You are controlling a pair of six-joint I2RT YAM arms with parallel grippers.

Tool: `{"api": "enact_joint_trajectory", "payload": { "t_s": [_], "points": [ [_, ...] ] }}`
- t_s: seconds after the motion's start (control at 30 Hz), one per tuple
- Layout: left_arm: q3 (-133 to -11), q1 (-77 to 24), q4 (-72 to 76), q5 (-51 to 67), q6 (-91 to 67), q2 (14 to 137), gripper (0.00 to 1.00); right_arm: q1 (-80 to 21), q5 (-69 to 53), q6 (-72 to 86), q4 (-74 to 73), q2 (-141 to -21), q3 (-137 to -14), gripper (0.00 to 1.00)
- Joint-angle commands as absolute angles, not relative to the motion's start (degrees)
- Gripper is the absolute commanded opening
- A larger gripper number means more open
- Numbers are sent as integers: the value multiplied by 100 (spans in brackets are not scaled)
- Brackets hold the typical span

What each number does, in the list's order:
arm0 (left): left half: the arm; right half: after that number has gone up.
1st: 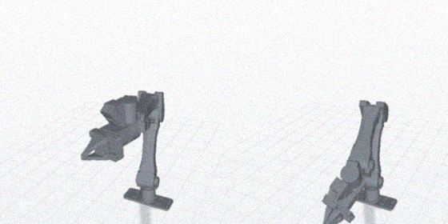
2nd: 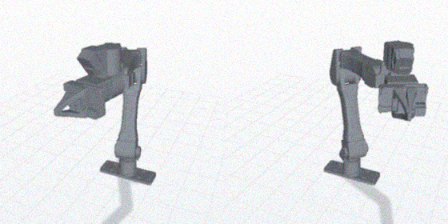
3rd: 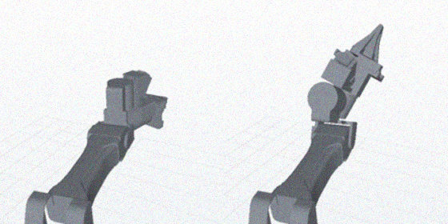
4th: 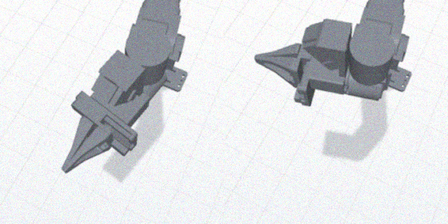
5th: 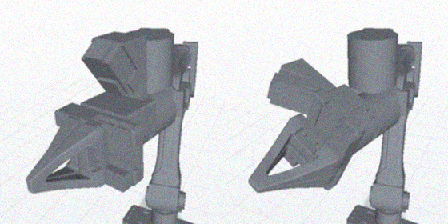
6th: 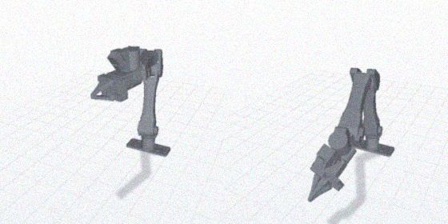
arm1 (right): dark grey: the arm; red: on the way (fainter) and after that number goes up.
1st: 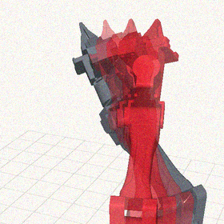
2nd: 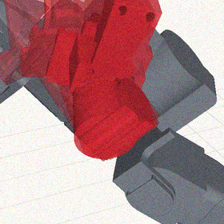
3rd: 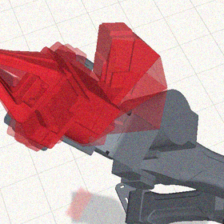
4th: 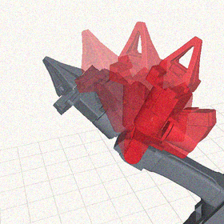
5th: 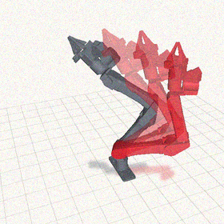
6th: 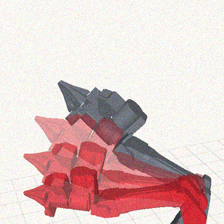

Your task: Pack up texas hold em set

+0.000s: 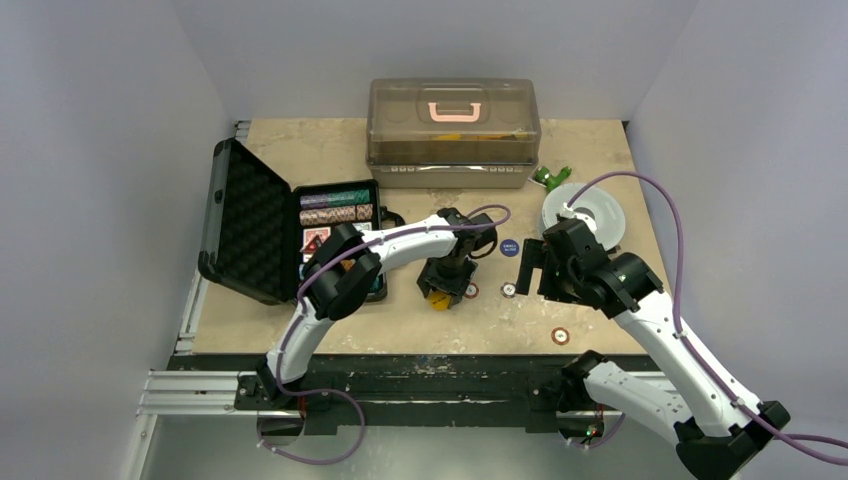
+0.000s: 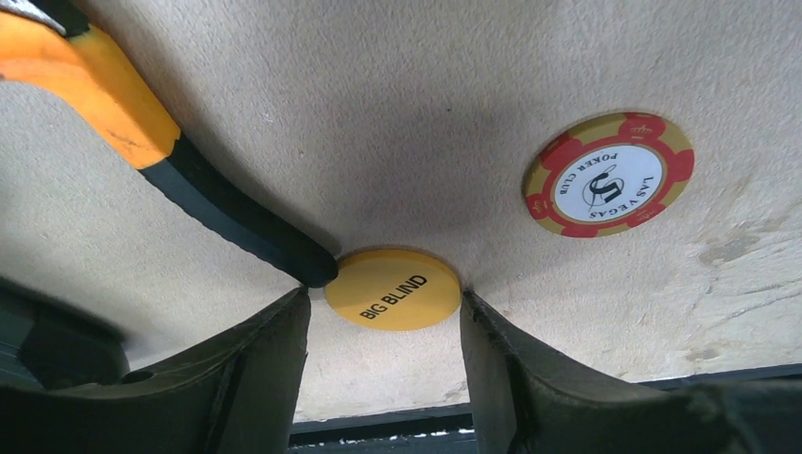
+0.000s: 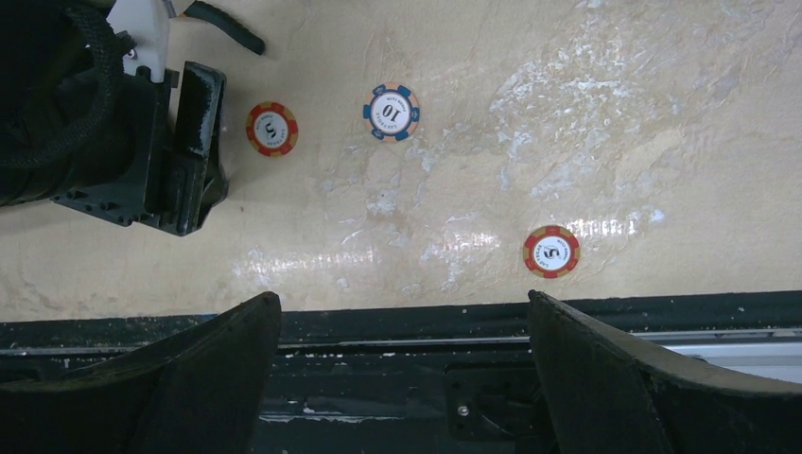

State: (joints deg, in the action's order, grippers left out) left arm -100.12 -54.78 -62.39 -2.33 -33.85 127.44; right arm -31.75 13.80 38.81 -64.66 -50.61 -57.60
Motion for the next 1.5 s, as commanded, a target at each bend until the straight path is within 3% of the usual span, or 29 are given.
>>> {"api": "enact_joint_trajectory", "payload": {
  "t_s": [0.0,0.4,0.97,1.23,1.47],
  "points": [
    [-10044,-5528,-6053,-512,-3321,13132,58,-3153,1424,3850,-6380,-5051,-5840,99],
    [-10048,-5529,-6091,-519,-3066,12956,36,-3155,1445,3839,-6342,-5122,-5870,99],
    [-9627,-5378,-6242,-889,-2868,11313,31,-3152,1421,3763,-6237,-5252,-5853,99],
    [-9324,-4109,-6300,-906,-2765,10485,31,-3155,1382,3715,-6105,-5467,-5911,99],
    [-9364,-3033,-6351,-481,-2373,10622,31,-3155,1432,3624,-6030,-5750,-6055,99]
  ]
}}
